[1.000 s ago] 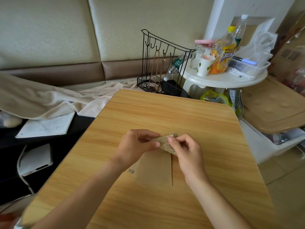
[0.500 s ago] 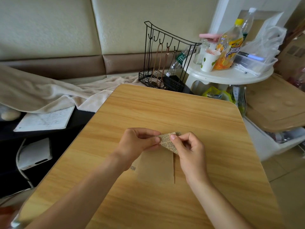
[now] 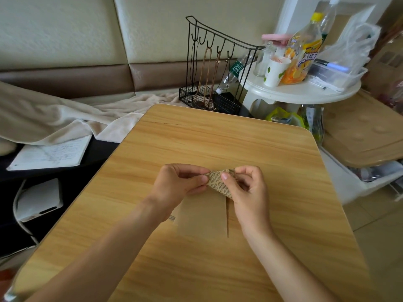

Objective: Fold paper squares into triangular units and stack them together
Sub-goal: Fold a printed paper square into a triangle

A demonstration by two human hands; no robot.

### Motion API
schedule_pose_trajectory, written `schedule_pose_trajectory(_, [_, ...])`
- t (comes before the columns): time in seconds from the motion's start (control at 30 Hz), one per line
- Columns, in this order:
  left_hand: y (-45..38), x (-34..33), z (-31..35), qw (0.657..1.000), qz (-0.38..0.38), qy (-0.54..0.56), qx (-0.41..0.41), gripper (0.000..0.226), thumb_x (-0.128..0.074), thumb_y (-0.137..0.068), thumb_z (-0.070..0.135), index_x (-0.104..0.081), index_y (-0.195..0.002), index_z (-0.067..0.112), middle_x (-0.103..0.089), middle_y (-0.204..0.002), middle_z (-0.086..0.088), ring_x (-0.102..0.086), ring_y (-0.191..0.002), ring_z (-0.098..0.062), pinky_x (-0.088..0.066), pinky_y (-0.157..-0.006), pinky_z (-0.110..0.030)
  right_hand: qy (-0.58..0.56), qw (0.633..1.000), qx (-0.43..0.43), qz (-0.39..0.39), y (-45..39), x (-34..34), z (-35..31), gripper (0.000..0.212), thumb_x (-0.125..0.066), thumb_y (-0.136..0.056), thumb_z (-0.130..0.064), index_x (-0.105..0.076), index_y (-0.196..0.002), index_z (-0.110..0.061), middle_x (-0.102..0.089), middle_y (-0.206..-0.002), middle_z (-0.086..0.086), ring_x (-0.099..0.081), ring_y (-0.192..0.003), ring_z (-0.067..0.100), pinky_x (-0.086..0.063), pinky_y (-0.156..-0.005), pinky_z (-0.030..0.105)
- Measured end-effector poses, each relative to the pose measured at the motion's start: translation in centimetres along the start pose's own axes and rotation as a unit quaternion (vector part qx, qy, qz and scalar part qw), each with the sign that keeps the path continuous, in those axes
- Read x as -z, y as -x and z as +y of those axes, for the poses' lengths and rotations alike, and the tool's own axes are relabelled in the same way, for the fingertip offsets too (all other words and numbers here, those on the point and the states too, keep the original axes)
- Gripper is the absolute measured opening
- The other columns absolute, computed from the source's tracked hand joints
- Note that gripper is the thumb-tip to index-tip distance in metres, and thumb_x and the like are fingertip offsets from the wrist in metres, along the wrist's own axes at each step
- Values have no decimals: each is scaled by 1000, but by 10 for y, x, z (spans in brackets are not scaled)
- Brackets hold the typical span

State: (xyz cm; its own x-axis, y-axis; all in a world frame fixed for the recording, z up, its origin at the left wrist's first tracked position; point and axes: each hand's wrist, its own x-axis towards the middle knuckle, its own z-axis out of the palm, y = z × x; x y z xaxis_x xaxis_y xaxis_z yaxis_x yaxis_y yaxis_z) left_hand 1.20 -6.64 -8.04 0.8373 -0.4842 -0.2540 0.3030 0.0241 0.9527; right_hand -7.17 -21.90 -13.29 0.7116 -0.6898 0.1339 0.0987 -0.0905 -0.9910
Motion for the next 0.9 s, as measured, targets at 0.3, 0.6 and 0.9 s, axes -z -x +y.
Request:
schedule_pose_trajectory(0.3, [3,2,1,1000,-5,-16,-12,16,-75,-86,-5,-77,-102,-2,-77,-96,-18,-75,-87,-20,-59,-76,-18,19,998,3,-61,0,2,-11,8,-75,-95,-18,-74,-87,-20,-69,-78,9,-58,-73,12,-48,-70,36])
schedule_pose_trajectory(0.6, [6,8,-3,996,-11,79,50,25,-77,-84,-1,-72,-107,-8,-74,-97,-22,-75,-84,-22,-61,-78,-23,-3,997,6,-71,3,3,-14,5,-75,-95,-22,-75,-89,-21,-69,-83,19,-55,-73,16,-45,-69,35])
schedule_pose_trajectory(0.9, [4,10,-4,980,0,182,85,41,-80,-70,6,-72,-108,-7,-77,-97,-18,-77,-91,-25,-61,-76,-23,-7,998,27,-61,2,2,-8,8,-74,-96,-22,-74,-92,-29,-72,-80,-8,-58,-73,8,-48,-70,27])
